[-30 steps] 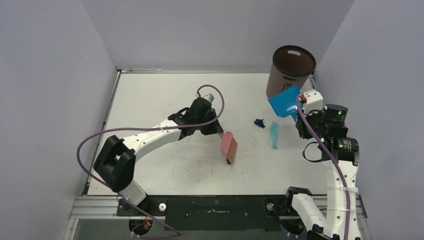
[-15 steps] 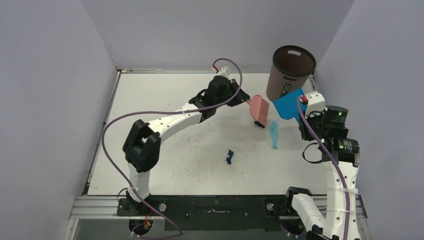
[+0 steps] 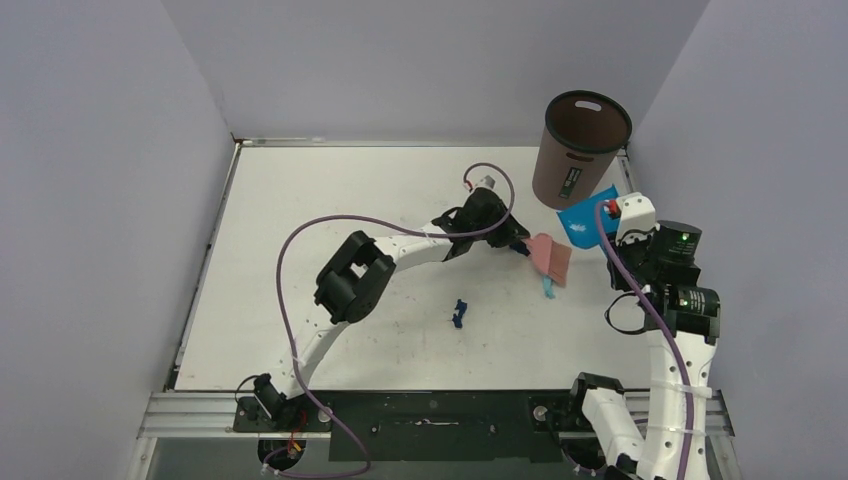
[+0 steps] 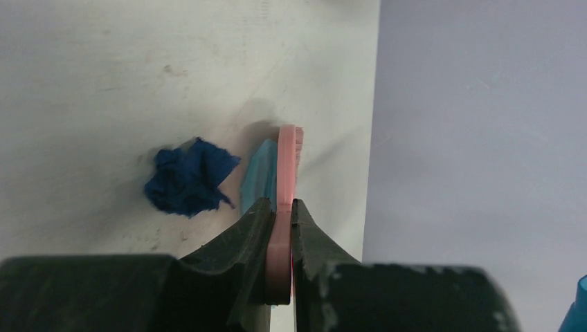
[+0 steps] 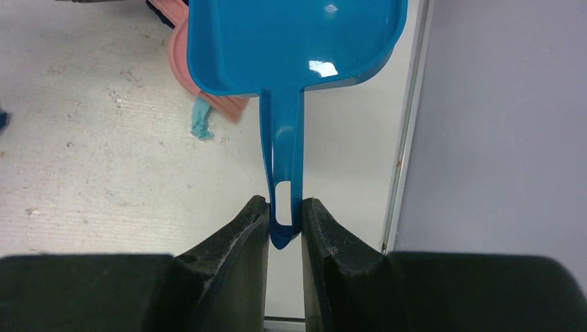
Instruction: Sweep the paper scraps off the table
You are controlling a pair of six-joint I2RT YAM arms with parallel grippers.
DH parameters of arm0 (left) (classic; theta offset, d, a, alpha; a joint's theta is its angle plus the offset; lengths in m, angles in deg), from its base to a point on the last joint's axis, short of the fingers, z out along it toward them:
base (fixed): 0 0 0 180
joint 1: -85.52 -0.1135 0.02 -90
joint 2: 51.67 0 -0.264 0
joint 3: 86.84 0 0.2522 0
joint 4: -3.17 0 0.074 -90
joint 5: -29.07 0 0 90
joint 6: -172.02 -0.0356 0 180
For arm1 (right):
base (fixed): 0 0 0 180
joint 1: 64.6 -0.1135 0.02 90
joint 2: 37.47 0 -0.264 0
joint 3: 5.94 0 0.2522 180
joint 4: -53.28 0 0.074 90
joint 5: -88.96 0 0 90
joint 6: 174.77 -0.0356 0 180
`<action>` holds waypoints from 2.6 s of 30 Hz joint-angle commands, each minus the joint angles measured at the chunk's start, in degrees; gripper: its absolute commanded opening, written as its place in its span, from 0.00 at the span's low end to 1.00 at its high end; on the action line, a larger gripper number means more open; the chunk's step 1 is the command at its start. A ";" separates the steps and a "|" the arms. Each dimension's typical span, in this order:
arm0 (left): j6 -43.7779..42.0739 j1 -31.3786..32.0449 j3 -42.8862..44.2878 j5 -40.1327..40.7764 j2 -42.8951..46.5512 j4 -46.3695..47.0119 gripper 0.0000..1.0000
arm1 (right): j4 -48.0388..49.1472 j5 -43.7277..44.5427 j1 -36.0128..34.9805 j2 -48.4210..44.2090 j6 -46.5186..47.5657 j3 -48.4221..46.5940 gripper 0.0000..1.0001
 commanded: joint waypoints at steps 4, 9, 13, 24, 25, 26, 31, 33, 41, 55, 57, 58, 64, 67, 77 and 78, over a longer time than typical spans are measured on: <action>4.76 -4.13 -18.29 4.76 12.44 4.88 0.00 | 0.49 0.02 0.29 -1.65 3.64 3.58 0.05; -0.59 -5.98 -30.92 6.92 22.62 -0.26 0.00 | -0.56 0.04 0.27 -1.78 7.29 4.28 0.05; -0.28 -8.87 -45.46 7.85 32.72 0.75 0.00 | -3.26 -0.52 0.25 -1.41 12.79 4.44 0.05; -18.68 -15.37 -54.07 -0.73 53.45 -11.31 0.00 | -16.43 -10.34 0.16 1.35 37.22 8.79 0.05; -20.48 -15.30 -52.33 -1.65 54.65 -14.14 0.00 | -17.23 -11.39 0.16 1.77 38.68 8.75 0.05; -22.16 -15.21 -50.57 -2.33 55.77 -15.52 0.00 | -17.93 -12.53 0.08 2.34 40.07 8.71 0.05; -31.69 -14.96 -39.17 1.89 60.07 -32.82 0.00 | -19.75 -14.42 -0.64 6.50 43.75 8.46 0.05; -36.30 -14.93 -33.11 5.90 60.50 -40.29 0.00 | -20.27 -14.52 -1.69 8.59 44.37 8.44 0.05; -47.02 -14.91 -24.20 22.92 57.83 -56.31 0.00 | -14.02 -9.86 -19.01 12.54 34.07 12.91 0.05; -45.50 -12.73 -29.20 25.62 51.20 -53.68 0.00 | -2.84 -0.35 -32.13 28.51 18.93 14.03 0.05; -44.35 -11.74 -30.07 25.48 50.27 -51.88 0.00 | -2.74 -1.29 -32.31 29.73 18.57 13.22 0.05; -43.56 -11.08 -30.56 25.66 49.81 -50.84 0.00 | -2.84 -1.98 -32.43 30.34 18.52 12.84 0.05; -37.56 -6.01 -36.45 28.73 48.20 -39.32 0.00 | -2.42 -1.56 -36.19 31.57 17.51 12.84 0.05; -36.01 -3.12 -39.36 29.63 47.80 -32.49 0.00 | -3.27 -1.70 -37.29 32.67 17.28 12.33 0.05; -25.26 3.38 -44.56 20.60 47.23 -19.63 0.00 | -3.10 -3.62 -37.88 35.99 16.57 10.82 0.05; -24.01 4.01 -45.28 19.80 47.70 -18.31 0.00 | -2.74 -3.55 -37.90 36.20 16.31 10.81 0.05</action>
